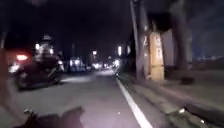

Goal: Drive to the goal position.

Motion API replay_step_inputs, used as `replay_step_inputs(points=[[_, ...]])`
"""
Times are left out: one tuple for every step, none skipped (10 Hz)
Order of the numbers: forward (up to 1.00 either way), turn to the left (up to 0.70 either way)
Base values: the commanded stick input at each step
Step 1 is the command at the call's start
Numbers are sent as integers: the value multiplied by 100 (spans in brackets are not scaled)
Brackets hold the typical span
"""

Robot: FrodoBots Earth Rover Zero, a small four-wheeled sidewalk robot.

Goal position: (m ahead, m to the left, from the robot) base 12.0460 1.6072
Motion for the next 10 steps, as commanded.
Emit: replay_step_inputs(points=[[100,0],[100,0],[100,0],[100,0],[100,0],[100,0],[100,0],[100,0],[100,0],[100,0]])
